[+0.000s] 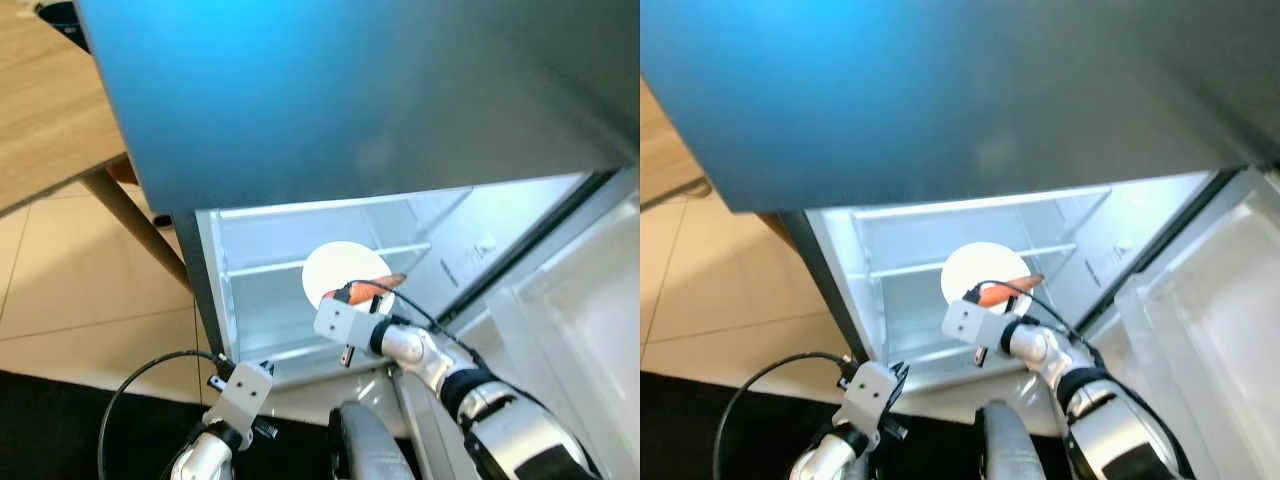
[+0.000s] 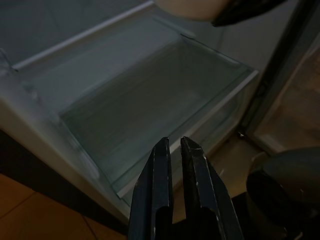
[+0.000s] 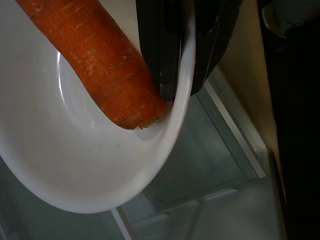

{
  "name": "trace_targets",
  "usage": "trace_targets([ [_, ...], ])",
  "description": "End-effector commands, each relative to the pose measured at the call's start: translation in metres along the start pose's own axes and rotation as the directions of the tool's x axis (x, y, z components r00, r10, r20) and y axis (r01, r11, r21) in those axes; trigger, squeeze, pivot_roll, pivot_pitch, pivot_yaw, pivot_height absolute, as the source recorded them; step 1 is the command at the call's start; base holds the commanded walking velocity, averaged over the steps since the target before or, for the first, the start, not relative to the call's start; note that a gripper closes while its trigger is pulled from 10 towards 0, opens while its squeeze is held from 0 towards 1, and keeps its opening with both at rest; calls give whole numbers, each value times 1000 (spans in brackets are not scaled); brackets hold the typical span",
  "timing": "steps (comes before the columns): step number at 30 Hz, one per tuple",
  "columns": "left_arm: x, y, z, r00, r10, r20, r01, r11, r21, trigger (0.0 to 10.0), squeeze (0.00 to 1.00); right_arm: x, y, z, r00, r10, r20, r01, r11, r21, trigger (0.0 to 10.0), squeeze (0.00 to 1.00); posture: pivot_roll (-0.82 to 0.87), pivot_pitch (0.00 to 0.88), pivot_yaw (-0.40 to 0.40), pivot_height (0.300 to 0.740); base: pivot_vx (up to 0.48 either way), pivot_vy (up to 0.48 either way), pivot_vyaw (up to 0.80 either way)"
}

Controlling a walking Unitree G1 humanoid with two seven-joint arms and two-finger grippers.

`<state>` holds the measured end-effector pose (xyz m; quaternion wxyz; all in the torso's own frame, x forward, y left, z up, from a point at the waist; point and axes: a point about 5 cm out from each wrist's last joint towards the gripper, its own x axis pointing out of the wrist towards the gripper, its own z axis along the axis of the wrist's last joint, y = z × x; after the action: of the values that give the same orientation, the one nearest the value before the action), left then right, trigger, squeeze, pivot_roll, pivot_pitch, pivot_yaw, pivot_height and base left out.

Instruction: Restocking fridge

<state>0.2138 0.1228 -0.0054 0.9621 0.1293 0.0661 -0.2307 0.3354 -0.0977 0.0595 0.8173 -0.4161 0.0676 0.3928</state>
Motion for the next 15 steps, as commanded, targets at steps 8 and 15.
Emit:
trace_targets([
  [8, 1, -1, 15, 997, -34, 75, 31, 999, 41, 10000, 0, 6, -17, 15, 1000, 23, -2, -23, 998, -52, 10000, 0, -96, 288, -129, 646, 0, 0, 0],
  [15, 5, 4, 34, 989, -26, 146, 17, 998, 65, 10000, 0, 9, -31, 25, 1000, 17, -1, -17, 998, -54, 10000, 0, -76, 308, -150, 646, 0, 0, 0],
])
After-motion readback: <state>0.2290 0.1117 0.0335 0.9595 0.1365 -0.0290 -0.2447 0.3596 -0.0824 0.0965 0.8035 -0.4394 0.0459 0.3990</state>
